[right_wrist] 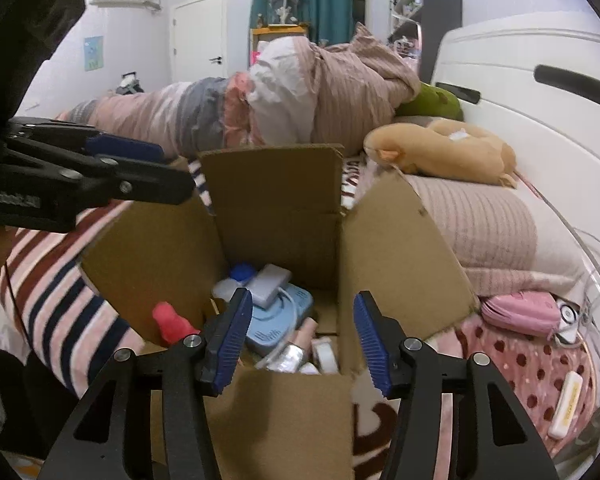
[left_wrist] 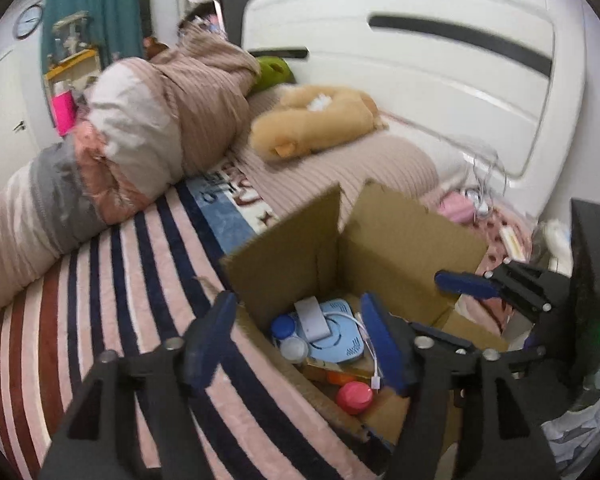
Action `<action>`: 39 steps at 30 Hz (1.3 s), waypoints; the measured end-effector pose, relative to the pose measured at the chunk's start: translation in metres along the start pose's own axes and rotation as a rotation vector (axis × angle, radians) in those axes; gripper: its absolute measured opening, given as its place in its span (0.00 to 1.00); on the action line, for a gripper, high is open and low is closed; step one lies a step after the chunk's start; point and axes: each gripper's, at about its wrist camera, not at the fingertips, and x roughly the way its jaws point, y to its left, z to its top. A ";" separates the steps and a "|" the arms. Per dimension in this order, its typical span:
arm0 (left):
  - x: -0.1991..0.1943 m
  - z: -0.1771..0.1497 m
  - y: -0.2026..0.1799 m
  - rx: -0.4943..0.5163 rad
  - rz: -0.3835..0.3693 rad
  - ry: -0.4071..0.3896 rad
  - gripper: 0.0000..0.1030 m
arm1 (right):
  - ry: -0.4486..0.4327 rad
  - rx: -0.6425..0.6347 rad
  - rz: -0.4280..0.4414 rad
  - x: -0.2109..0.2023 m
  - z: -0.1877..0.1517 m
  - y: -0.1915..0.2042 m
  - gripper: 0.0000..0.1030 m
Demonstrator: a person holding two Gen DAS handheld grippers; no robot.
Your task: Organize rigid objects
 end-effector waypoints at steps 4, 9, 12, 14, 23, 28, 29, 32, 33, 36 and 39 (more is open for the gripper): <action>-0.034 -0.007 0.021 -0.091 0.052 -0.091 0.76 | -0.046 -0.048 0.043 -0.004 0.019 0.010 0.59; -0.067 -0.022 0.044 -0.189 0.151 -0.178 0.94 | -0.133 -0.065 0.120 -0.013 0.048 0.017 0.82; -0.083 -0.036 0.056 -0.255 0.205 -0.217 0.98 | -0.194 -0.054 0.159 -0.020 0.060 0.017 0.95; -0.089 -0.045 0.064 -0.290 0.235 -0.230 0.99 | -0.235 -0.050 0.181 -0.024 0.066 0.018 0.98; -0.088 -0.072 0.079 -0.355 0.285 -0.224 0.99 | -0.277 -0.032 0.244 -0.027 0.064 0.024 0.99; -0.087 -0.072 0.079 -0.359 0.295 -0.222 0.99 | -0.266 -0.047 0.235 -0.027 0.062 0.028 0.99; -0.087 -0.071 0.079 -0.359 0.296 -0.221 0.99 | -0.265 -0.045 0.237 -0.027 0.061 0.028 0.99; -0.087 -0.071 0.078 -0.357 0.302 -0.221 0.99 | -0.263 -0.040 0.240 -0.027 0.061 0.027 0.99; -0.087 -0.071 0.078 -0.356 0.304 -0.221 0.99 | -0.262 -0.038 0.240 -0.027 0.061 0.027 0.99; -0.087 -0.071 0.077 -0.357 0.305 -0.221 0.99 | -0.258 -0.040 0.233 -0.026 0.061 0.026 0.99; -0.087 -0.070 0.078 -0.354 0.306 -0.221 0.99 | -0.257 -0.039 0.232 -0.026 0.061 0.026 0.99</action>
